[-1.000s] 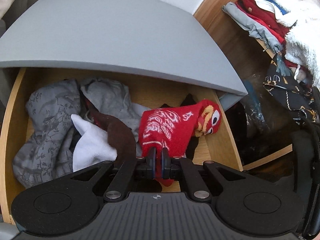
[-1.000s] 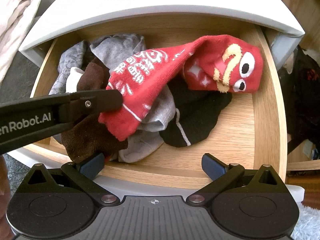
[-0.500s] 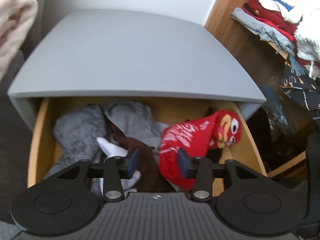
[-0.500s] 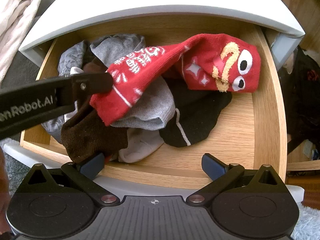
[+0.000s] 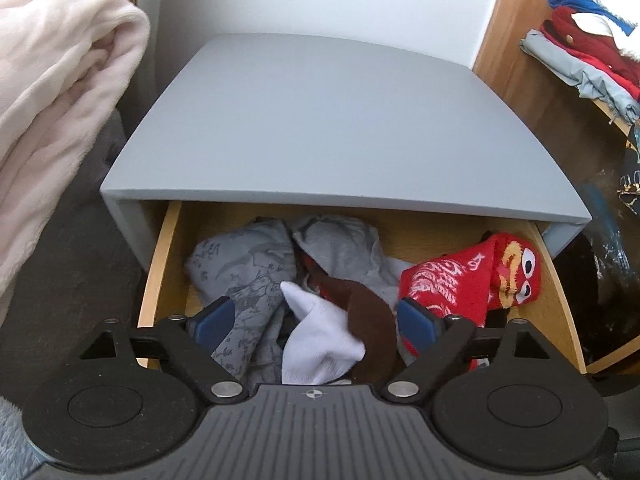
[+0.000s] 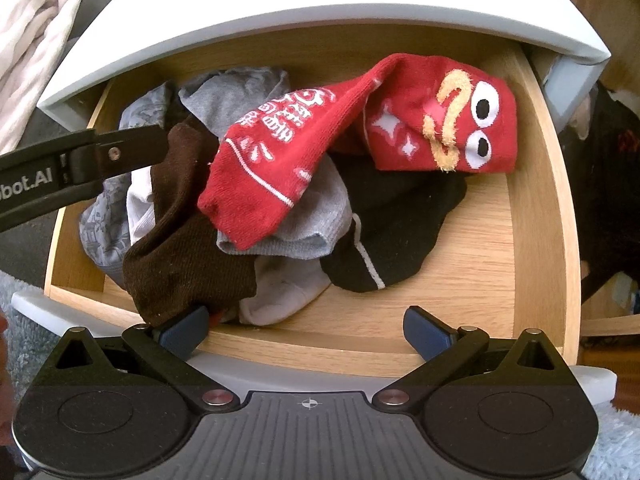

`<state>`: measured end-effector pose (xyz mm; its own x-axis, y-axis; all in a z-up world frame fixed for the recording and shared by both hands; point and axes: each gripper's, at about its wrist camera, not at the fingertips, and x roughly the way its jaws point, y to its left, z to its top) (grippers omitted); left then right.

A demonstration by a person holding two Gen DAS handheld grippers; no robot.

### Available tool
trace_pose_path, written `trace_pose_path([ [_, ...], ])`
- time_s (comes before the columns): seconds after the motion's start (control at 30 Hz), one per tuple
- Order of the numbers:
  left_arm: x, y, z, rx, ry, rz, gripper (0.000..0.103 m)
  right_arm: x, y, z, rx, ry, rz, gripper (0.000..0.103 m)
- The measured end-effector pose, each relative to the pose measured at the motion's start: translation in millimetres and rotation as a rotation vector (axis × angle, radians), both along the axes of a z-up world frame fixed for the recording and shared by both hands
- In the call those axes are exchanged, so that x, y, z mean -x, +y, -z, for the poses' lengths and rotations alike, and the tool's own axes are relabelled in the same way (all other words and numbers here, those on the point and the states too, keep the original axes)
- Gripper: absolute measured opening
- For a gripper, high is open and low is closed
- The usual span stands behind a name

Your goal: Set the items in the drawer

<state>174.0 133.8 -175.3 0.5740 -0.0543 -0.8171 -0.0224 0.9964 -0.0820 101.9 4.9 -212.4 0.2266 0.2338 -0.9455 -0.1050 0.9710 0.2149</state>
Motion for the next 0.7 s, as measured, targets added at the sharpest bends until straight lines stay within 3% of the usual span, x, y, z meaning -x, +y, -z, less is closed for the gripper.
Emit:
trace_pose_path([
  [0.43, 18, 12, -25, -0.001, -0.031, -0.053, 0.093, 1, -3, -3, -0.002, -0.011, 0.0, 0.103],
  [0.7, 31, 9, -45, -0.02, -0.087, -0.054, 0.093, 8, -9, -21, -0.009, -0.079, 0.006, 0.103],
])
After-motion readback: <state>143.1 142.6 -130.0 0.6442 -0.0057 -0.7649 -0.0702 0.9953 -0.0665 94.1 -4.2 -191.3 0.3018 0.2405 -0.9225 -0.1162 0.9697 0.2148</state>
